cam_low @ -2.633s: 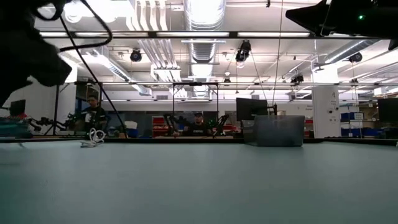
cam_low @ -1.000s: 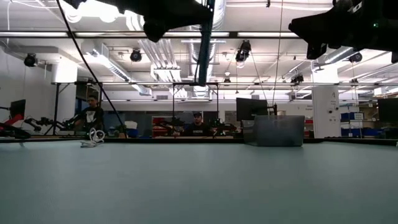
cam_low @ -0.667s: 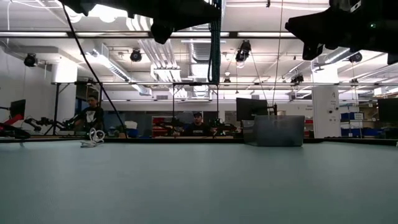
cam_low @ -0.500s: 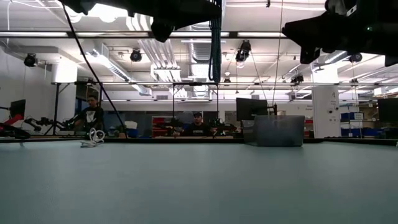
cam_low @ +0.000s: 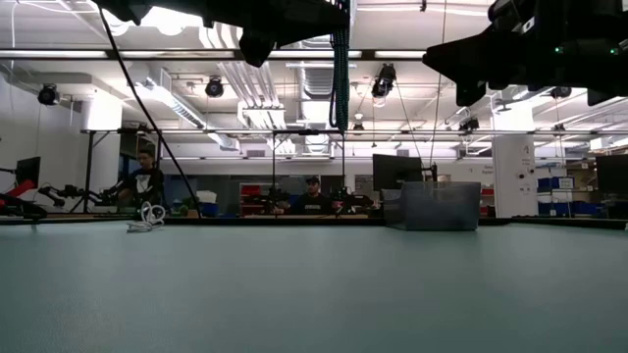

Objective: Pick and place USB-C Cables
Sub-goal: Put the blue charger cable into the black bin

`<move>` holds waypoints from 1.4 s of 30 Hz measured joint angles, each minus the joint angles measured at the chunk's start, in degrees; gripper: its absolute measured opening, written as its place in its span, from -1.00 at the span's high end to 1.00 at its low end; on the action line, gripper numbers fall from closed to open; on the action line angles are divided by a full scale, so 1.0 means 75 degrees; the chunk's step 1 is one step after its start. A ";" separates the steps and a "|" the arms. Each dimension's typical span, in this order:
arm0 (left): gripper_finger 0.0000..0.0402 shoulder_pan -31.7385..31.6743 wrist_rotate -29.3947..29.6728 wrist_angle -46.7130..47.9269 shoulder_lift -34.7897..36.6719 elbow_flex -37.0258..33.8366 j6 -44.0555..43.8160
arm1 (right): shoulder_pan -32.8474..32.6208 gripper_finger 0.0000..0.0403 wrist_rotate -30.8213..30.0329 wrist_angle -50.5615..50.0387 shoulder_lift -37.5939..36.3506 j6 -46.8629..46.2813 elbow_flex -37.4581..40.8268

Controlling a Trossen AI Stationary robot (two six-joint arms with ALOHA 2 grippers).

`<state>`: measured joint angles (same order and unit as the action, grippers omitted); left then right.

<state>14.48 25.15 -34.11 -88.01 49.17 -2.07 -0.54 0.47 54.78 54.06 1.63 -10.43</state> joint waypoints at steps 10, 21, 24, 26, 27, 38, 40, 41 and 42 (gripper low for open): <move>0.96 -0.0041 0.0006 0.0000 0.0000 0.0000 -0.0003 | -0.0012 0.44 0.0090 0.0000 0.0940 0.0166 -0.0627; 0.95 -0.0087 0.0011 0.0000 0.0003 0.0003 -0.0006 | -0.0096 0.13 0.0591 0.0001 0.2404 0.0197 -0.1616; 0.95 -0.0087 0.0011 0.0003 0.0003 0.0003 -0.0006 | -0.0096 0.09 0.0735 -0.0003 0.2764 0.0286 -0.1883; 0.95 -0.0087 0.0011 0.0003 0.0003 0.0003 -0.0006 | -0.0096 0.08 0.0826 -0.0003 0.2977 0.0325 -0.2045; 0.95 -0.0087 0.0011 0.0003 0.0003 0.0003 -0.0007 | -0.0096 0.08 0.0931 -0.0006 0.3069 0.0326 -0.2114; 0.94 -0.0087 0.0014 0.0008 0.0004 0.0003 -0.0006 | -0.0096 0.09 0.1352 -0.0006 0.3857 0.0374 -0.2936; 0.94 -0.0087 0.0017 0.0009 0.0006 0.0003 -0.0006 | -0.0096 0.09 0.1375 0.0000 0.3939 0.0415 -0.3064; 0.94 -0.0087 0.0017 0.0009 0.0006 0.0003 -0.0006 | -0.0096 0.09 0.1374 -0.0001 0.3961 0.0453 -0.3106; 0.94 -0.0087 0.0017 0.0009 0.0006 0.0003 -0.0006 | -0.0096 0.09 0.1376 -0.0003 0.3981 0.0467 -0.3142</move>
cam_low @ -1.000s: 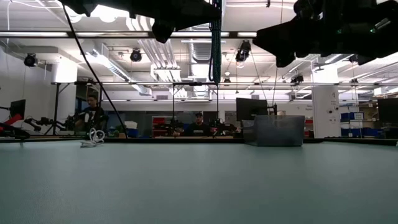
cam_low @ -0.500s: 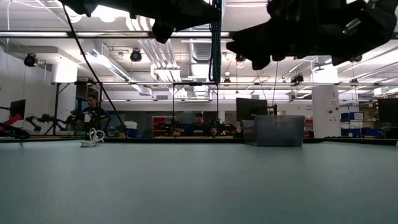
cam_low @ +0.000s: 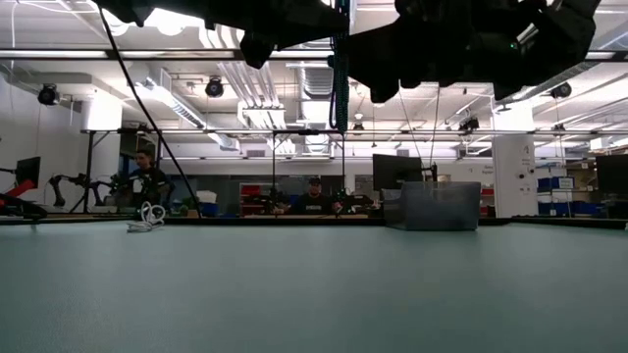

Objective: Pick and place USB-C Cables
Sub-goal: Put the blue charger cable into the black bin

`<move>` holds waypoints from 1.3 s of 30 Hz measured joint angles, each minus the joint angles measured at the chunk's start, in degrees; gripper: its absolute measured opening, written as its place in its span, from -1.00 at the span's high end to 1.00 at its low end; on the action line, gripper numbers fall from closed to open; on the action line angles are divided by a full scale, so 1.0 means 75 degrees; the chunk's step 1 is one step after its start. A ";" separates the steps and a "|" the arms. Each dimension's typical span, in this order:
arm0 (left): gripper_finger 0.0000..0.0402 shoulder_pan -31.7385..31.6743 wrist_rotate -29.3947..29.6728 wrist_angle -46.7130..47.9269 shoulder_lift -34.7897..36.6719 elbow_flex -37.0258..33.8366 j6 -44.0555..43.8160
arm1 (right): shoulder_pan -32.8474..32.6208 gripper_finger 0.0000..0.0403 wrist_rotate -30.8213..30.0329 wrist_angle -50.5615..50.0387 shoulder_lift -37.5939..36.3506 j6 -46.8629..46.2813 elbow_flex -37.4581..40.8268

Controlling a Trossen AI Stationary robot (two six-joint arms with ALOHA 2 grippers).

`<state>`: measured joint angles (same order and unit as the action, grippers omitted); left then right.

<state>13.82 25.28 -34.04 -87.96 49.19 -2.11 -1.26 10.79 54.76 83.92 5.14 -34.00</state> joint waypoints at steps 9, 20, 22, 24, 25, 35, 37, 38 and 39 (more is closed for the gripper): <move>0.94 0.0000 0.0006 0.0003 0.0003 0.0003 0.0000 | 0.0000 0.25 -0.0003 -0.0003 0.0000 0.0057 -0.0111; 0.94 0.0000 0.0026 0.0015 0.0003 0.0003 -0.0012 | 0.0000 0.88 -0.0009 -0.0067 -0.0014 0.0238 -0.0105; 0.94 0.0000 0.0024 0.0021 0.0003 0.0001 -0.0015 | 0.0000 0.89 -0.0009 -0.0072 -0.0014 0.0255 -0.0102; 0.94 0.0000 0.0023 0.0022 0.0003 0.0000 -0.0015 | 0.0000 0.87 -0.0009 -0.0073 -0.0014 0.0242 -0.0102; 0.94 0.0000 0.0023 0.0020 0.0003 0.0000 -0.0017 | 0.0000 0.87 -0.0009 -0.0073 -0.0014 0.0226 -0.0102; 0.86 0.0000 0.0078 0.0006 0.0003 0.0000 0.0123 | 0.0003 0.86 -0.0023 -0.0100 -0.0017 0.0252 -0.0102; 0.78 0.0004 0.0079 0.0006 0.0003 0.0000 0.0277 | 0.0003 0.86 -0.0026 -0.0114 -0.0017 0.0252 -0.0102; 0.72 0.0013 0.0074 -0.0001 0.0003 0.0000 0.0334 | 0.0003 0.86 -0.0026 -0.0126 -0.0017 0.0239 -0.0102; 0.67 0.0020 0.0064 -0.0009 0.0003 0.0002 0.0352 | 0.0003 0.86 -0.0026 -0.0145 -0.0017 0.0219 -0.0100</move>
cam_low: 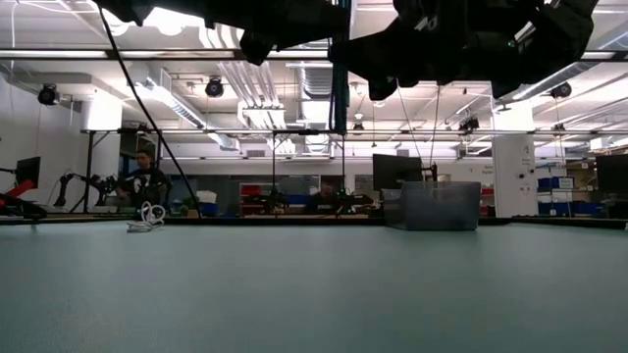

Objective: Pick and place USB-C Cables
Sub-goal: Put the blue charger cable into the black bin

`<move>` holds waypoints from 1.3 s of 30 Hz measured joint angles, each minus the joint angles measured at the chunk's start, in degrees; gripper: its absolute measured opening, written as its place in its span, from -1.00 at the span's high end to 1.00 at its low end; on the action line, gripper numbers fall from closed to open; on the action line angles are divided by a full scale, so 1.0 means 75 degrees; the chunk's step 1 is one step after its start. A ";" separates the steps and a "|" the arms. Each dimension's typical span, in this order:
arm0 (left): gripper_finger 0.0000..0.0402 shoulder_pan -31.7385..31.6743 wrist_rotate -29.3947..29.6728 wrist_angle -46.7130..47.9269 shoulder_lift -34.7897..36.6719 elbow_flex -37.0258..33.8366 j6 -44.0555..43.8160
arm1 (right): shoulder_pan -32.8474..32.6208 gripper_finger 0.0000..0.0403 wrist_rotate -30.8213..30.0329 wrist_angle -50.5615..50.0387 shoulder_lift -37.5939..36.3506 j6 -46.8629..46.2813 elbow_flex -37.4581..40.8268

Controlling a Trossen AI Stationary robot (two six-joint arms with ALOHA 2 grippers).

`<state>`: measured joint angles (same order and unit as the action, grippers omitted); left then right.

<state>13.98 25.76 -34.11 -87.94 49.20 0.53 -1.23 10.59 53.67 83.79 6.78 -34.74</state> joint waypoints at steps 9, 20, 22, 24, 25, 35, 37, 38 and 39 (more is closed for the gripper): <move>0.17 0.0003 -0.0038 0.0113 0.0043 -0.0002 0.0222 | 0.0003 0.86 -0.0009 -0.0102 -0.0067 -0.0230 0.0000; 0.06 0.0009 -0.0067 0.1986 0.0892 -0.0002 0.0425 | 0.0015 0.86 -0.0408 -0.1158 -0.0472 -0.0831 -0.0005; 0.06 0.0009 -0.0064 0.2397 0.1063 -0.0002 0.0397 | 0.0017 0.86 -0.0620 -0.1649 -0.0606 -0.1000 -0.0058; 0.06 0.0008 -0.0060 0.2764 0.1258 -0.0002 0.0388 | 0.0017 0.86 -0.0879 -0.2145 -0.0751 -0.1213 -0.0141; 0.06 0.0007 -0.0035 0.2947 0.1362 -0.0002 0.0390 | 0.0017 0.86 -0.1004 -0.2403 -0.0852 -0.1375 -0.0208; 0.06 -0.0003 0.0261 0.4178 0.1970 -0.0024 0.0424 | 0.0032 0.86 -0.2531 -0.7212 -0.1576 -0.2357 -0.1813; 0.06 -0.0003 0.0402 0.4289 0.2006 -0.0065 0.0452 | 0.0105 0.86 -0.2809 -0.8377 -0.1554 -0.2735 -0.2411; 0.06 -0.0003 0.0478 0.4278 0.2040 -0.0098 0.0489 | 0.0170 0.86 -0.2838 -0.8951 -0.1522 -0.2967 -0.2721; 0.06 -0.0003 0.0547 0.4320 0.2095 -0.0142 0.0560 | 0.0243 0.86 -0.2827 -0.9445 -0.1482 -0.3197 -0.3016</move>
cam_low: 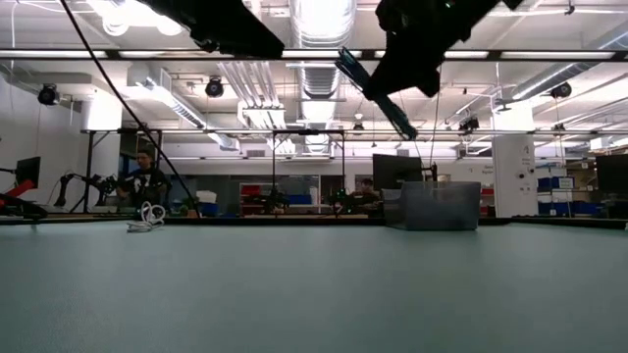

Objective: Pick and place USB-C Cables
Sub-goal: Put the blue charger cable into the black bin

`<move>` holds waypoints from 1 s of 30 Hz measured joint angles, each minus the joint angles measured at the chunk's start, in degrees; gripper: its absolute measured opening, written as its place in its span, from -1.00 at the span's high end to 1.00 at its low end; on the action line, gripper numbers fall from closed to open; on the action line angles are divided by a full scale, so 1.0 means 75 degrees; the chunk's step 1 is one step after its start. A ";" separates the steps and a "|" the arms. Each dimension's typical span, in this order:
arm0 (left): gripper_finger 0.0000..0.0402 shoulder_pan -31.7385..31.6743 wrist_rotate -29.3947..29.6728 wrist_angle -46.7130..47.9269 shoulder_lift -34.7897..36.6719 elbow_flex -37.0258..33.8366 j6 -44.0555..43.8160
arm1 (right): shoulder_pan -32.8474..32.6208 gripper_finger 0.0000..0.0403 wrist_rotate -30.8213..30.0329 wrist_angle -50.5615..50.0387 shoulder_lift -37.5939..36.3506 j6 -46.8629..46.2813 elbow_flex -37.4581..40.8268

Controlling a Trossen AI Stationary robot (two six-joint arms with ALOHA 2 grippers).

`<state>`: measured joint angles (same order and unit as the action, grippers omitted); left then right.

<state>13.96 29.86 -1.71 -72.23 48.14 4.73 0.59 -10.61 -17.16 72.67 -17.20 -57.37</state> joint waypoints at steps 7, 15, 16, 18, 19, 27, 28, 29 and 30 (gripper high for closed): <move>0.06 -0.0003 0.0137 -0.0097 0.0289 -0.0025 0.0410 | 0.0536 0.86 0.0041 -0.2992 0.0398 -0.0788 -0.1980; 0.06 -0.0003 0.0471 -0.0097 0.1031 -0.0317 0.0676 | 0.1425 0.86 0.0099 -0.5975 0.1033 -0.1173 -0.3836; 0.06 -0.0003 0.0482 -0.0101 0.1143 -0.0326 0.0646 | 0.1579 0.86 0.0099 -0.6251 0.1111 -0.1173 -0.4018; 0.06 0.0000 0.0484 -0.0136 0.1337 -0.0334 0.0619 | 0.1907 0.86 0.0100 -0.6756 0.1282 -0.1173 -0.4348; 0.06 0.0005 0.0484 -0.0109 0.1439 -0.0359 0.0618 | 0.2066 0.86 0.0138 -0.6935 0.1366 -0.1172 -0.4485; 0.06 0.0041 0.0467 -0.0083 0.1960 -0.0718 0.0228 | 0.3456 0.86 0.1138 -0.7797 0.2001 -0.1018 -0.5226; 0.06 0.0041 0.0464 -0.0091 0.2024 -0.0757 0.0228 | 0.3602 0.86 0.1221 -0.7882 0.2087 -0.1000 -0.5290; 0.06 0.0041 0.0466 -0.0107 0.2085 -0.0804 0.0226 | 0.3755 0.86 0.1271 -0.8006 0.2186 -0.0983 -0.5368; 0.06 0.0041 0.0465 -0.0098 0.2150 -0.0847 0.0225 | 0.3873 0.86 0.1280 -0.8139 0.2286 -0.0966 -0.5451</move>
<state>14.26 33.35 -2.44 -56.11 41.79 6.42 29.63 -1.02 -78.21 89.82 -24.45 -98.24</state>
